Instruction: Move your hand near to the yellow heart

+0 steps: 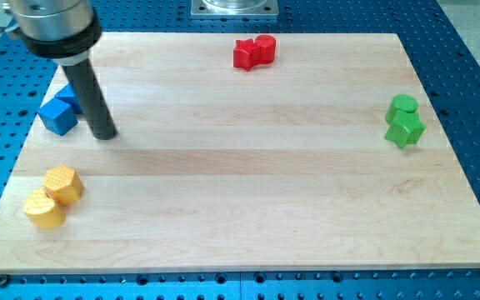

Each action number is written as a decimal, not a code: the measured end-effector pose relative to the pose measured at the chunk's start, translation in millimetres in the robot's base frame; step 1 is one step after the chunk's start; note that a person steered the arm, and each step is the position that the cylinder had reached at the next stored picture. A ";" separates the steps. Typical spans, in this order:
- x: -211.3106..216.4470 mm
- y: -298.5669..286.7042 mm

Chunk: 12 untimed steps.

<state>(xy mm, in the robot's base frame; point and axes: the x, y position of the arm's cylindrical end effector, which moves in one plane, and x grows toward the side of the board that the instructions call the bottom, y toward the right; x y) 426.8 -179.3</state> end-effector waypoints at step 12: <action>53.3 91.0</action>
<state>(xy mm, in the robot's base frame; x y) 480.1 -88.3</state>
